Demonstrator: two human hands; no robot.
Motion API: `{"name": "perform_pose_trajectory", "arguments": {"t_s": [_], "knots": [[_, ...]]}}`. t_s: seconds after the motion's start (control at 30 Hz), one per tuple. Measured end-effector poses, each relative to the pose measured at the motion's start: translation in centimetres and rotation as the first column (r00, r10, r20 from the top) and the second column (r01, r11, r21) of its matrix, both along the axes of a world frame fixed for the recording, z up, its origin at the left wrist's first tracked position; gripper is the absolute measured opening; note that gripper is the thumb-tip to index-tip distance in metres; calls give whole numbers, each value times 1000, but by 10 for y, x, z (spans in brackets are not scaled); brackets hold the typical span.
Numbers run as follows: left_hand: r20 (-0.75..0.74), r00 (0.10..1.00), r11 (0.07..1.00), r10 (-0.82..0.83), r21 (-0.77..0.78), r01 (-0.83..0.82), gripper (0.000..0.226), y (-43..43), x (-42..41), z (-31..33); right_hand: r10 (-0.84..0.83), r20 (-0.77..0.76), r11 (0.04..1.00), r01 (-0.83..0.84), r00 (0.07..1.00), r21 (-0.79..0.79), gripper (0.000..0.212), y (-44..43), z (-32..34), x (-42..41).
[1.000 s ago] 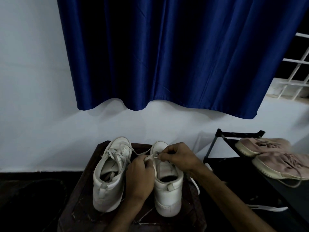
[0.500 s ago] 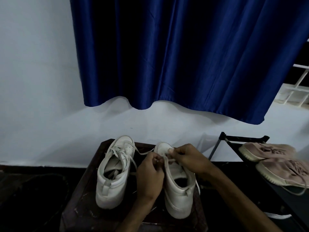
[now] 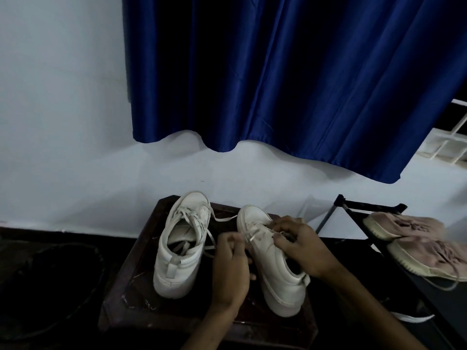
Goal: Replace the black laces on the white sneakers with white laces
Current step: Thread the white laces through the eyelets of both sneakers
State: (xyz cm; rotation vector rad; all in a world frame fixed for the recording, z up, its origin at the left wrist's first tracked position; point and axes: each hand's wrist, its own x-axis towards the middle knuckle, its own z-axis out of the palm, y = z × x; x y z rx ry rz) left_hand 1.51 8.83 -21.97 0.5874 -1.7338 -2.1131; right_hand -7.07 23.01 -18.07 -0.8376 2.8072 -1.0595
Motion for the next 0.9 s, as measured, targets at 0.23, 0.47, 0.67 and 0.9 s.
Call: {"name": "perform_pose_trajectory", "arguments": {"t_s": [0.23, 0.47, 0.67, 0.9], "knots": [[-110, 992, 810, -63, -586, -14, 14, -4, -25, 3, -2, -83, 999, 7, 997, 54, 30, -1, 2, 3], [-91, 993, 982, 69, -168, -84, 18, -6, -3, 6, -22, -47, 998, 25, 999, 66, 43, -3, 2, 3], [-289, 899, 749, 328, 659, -62, 29, -40, 26, 65, -9, -25, 998, 11, 1000, 54, 18, -2, 1, 3], [-42, 989, 668, -142, -741, 64, 24, -27, 6, 30, -47, -71, 998, 50, 996, 49, 44, -3, -1, 2]]}}
